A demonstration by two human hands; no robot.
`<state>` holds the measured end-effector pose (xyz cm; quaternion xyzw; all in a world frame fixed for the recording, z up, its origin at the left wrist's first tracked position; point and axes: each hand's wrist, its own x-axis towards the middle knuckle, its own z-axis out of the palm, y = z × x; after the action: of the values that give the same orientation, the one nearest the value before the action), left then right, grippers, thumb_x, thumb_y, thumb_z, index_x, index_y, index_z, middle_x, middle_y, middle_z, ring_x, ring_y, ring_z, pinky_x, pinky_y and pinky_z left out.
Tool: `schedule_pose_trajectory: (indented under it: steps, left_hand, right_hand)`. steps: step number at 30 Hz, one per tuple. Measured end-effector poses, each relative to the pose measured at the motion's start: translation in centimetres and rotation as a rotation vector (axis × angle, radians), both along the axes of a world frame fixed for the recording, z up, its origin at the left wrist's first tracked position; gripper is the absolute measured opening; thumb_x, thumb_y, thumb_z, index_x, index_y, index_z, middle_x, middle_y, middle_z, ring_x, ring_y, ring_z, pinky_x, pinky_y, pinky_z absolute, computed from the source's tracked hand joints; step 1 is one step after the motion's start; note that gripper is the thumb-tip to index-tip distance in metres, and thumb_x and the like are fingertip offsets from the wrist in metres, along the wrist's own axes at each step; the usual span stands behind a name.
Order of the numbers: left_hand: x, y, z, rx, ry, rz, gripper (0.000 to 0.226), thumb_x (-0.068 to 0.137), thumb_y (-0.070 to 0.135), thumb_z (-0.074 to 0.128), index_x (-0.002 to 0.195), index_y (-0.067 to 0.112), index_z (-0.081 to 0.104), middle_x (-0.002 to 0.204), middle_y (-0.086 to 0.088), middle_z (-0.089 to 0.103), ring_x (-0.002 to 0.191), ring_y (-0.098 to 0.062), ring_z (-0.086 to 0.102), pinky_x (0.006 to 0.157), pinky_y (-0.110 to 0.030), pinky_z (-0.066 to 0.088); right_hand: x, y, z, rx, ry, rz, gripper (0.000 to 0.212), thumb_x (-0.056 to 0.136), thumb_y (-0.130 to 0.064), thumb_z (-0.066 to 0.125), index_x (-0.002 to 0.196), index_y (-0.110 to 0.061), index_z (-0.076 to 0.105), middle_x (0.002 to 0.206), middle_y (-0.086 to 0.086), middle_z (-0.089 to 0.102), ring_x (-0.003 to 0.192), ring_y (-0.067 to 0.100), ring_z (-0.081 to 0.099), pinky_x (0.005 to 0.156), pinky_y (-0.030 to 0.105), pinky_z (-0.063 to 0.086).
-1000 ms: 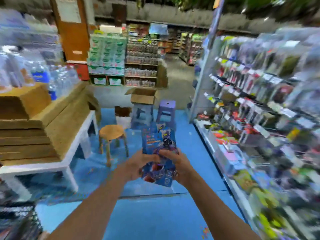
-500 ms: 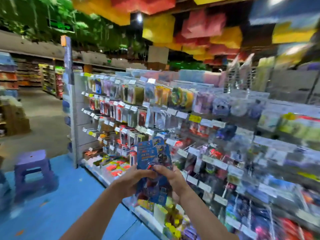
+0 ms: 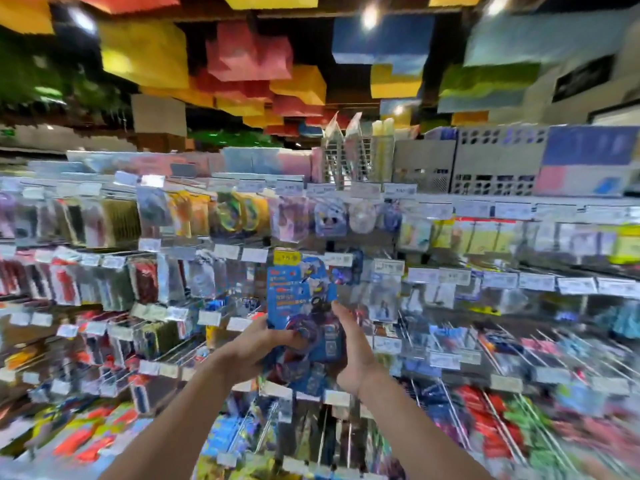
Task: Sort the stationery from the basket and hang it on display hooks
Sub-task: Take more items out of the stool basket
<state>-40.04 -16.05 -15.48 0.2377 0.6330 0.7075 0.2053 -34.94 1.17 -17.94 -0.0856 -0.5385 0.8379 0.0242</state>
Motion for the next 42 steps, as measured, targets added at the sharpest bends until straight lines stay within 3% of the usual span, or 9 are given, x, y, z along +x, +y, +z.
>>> schedule_pose_trajectory:
  steps: [3,6,10,14,21,25,31,35,42]
  left_hand:
    - [-3.1,2.7,-1.0,0.01,0.045,-0.145,0.023,0.075,-0.009,0.073,0.096,-0.001,0.069,0.092,-0.017,0.068,0.088,-0.032,0.063,0.071,-0.034,0.057]
    - [-5.7,5.3,-1.8,-0.046,0.043,-0.269,0.04,0.07,-0.01,0.071,0.109,-0.008,0.063,0.099,-0.02,0.068,0.094,-0.033,0.066,0.078,-0.035,0.058]
    - [-9.4,8.3,-2.7,-0.044,-0.014,-0.312,0.053,0.06,-0.01,0.07,0.112,-0.006,0.06,0.094,-0.017,0.07,0.081,-0.027,0.071,0.064,-0.031,0.058]
    - [-14.4,9.4,-2.7,-0.082,-0.037,-0.272,0.071,0.056,0.005,0.081,0.121,-0.007,0.056,0.108,-0.024,0.067,0.096,-0.036,0.068,0.085,-0.047,0.057]
    - [-19.8,9.5,-1.7,0.06,-0.193,-0.08,0.093,0.014,0.016,0.092,0.099,0.003,0.056,0.067,-0.007,0.064,0.054,-0.015,0.062,0.046,-0.029,0.054]
    - [-22.3,10.4,-0.6,0.129,-0.234,-0.073,0.107,0.002,0.024,0.098,0.098,0.004,0.055,0.068,-0.009,0.062,0.052,-0.018,0.061,0.042,-0.029,0.051]
    - [-24.1,11.1,1.9,0.108,-0.179,-0.181,0.068,0.009,0.015,0.093,0.074,0.007,0.071,0.061,-0.007,0.062,0.048,-0.017,0.061,0.041,-0.025,0.051]
    - [-24.7,10.4,2.3,0.138,-0.201,-0.208,0.052,0.004,0.012,0.086,0.055,0.012,0.075,0.055,-0.005,0.063,0.042,-0.015,0.059,0.039,-0.02,0.048]
    - [-25.1,10.6,3.3,0.287,-0.24,-0.197,0.014,0.055,0.001,0.066,0.055,0.011,0.076,0.057,-0.001,0.069,0.047,-0.014,0.066,0.042,-0.021,0.052]
  right_hand:
    - [-1.7,3.6,-0.8,-0.137,0.068,-0.031,0.064,0.095,-0.064,0.051,0.132,-0.014,0.068,0.132,0.019,0.067,0.121,0.038,0.064,0.11,0.055,0.043]
    - [-4.2,6.5,-1.5,-0.145,0.013,-0.046,0.058,0.096,-0.048,0.056,0.135,-0.005,0.064,0.132,0.022,0.066,0.118,0.038,0.065,0.101,0.053,0.052]
    - [-7.5,9.8,-1.5,0.031,-0.016,-0.055,0.028,0.102,-0.033,0.055,0.105,-0.012,0.074,0.1,0.014,0.078,0.081,0.027,0.076,0.065,0.038,0.06]
    - [-12.5,12.5,-1.4,0.085,-0.014,-0.106,0.021,0.104,-0.012,0.052,0.097,-0.018,0.07,0.078,0.005,0.075,0.069,0.023,0.07,0.063,0.034,0.055]
    - [-18.5,15.5,-2.1,-0.046,0.019,-0.241,0.039,0.105,0.005,0.036,0.104,-0.021,0.064,0.089,0.007,0.073,0.08,0.029,0.067,0.061,0.037,0.055]
    - [-19.7,16.3,-3.4,-0.031,0.059,-0.254,0.007,0.103,-0.01,0.057,0.103,-0.016,0.061,0.085,0.004,0.076,0.074,0.025,0.071,0.054,0.033,0.059]
    - [-19.5,17.4,-4.8,0.305,0.07,-0.255,0.021,0.097,-0.025,0.066,0.111,-0.012,0.057,0.103,0.005,0.076,0.089,0.027,0.076,0.073,0.054,0.063]
    - [-19.8,18.6,-6.1,0.492,-0.017,-0.283,0.013,0.105,-0.032,0.055,0.11,-0.036,0.066,0.113,0.004,0.075,0.101,0.026,0.074,0.087,0.055,0.06]
    - [-21.3,17.1,-4.4,0.282,-0.041,-0.434,0.015,0.103,-0.024,0.058,0.11,-0.013,0.067,0.103,0.012,0.077,0.094,0.035,0.075,0.084,0.061,0.059]
